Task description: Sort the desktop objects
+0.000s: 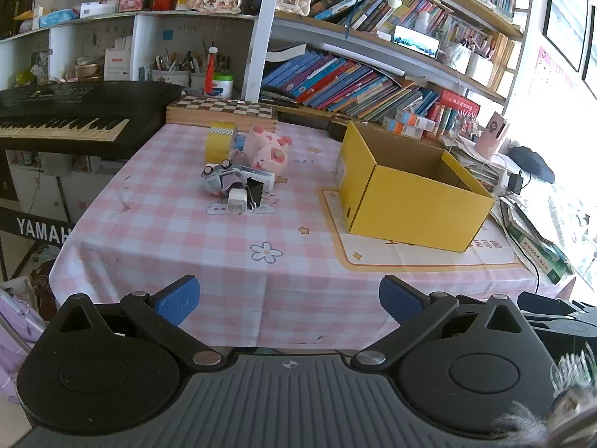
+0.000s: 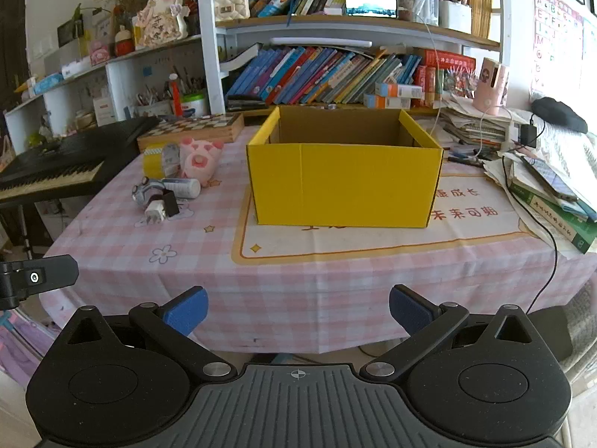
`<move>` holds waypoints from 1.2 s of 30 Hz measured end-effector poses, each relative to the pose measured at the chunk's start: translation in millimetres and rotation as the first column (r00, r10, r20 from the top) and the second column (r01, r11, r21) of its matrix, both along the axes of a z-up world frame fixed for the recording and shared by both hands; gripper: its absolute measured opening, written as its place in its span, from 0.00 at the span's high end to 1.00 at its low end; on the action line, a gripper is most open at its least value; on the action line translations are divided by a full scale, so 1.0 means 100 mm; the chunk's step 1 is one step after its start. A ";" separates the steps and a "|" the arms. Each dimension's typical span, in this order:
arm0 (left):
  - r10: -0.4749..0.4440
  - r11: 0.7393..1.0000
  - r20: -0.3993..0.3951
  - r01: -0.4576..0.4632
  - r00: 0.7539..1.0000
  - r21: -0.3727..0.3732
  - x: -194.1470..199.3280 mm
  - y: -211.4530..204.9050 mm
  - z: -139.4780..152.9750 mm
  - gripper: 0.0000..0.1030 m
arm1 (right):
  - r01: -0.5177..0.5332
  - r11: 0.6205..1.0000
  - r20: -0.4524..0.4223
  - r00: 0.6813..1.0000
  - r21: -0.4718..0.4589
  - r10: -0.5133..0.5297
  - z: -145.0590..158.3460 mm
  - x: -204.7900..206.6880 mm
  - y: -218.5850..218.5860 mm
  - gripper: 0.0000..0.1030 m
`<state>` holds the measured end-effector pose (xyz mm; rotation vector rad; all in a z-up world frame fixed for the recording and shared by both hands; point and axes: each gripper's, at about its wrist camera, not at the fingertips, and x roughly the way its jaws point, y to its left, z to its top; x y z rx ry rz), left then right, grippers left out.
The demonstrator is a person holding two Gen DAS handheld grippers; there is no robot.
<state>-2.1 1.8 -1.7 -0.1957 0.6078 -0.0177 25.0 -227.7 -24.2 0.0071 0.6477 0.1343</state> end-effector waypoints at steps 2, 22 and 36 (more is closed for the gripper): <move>-0.001 1.000 0.000 0.001 1.000 -0.001 0.01 0.01 0.00 0.00 | 0.000 1.000 0.000 1.000 0.000 0.000 0.00 0.00 0.00 0.00; 0.000 1.000 0.000 0.000 1.000 -0.001 0.04 0.02 -0.03 0.00 | -0.014 1.000 -0.011 1.000 -0.007 0.013 -0.02 0.09 0.07 0.00; -0.007 1.000 0.006 0.007 1.000 0.007 0.08 0.04 -0.05 0.00 | -0.015 1.000 -0.008 1.000 -0.010 0.015 0.00 0.11 0.07 0.00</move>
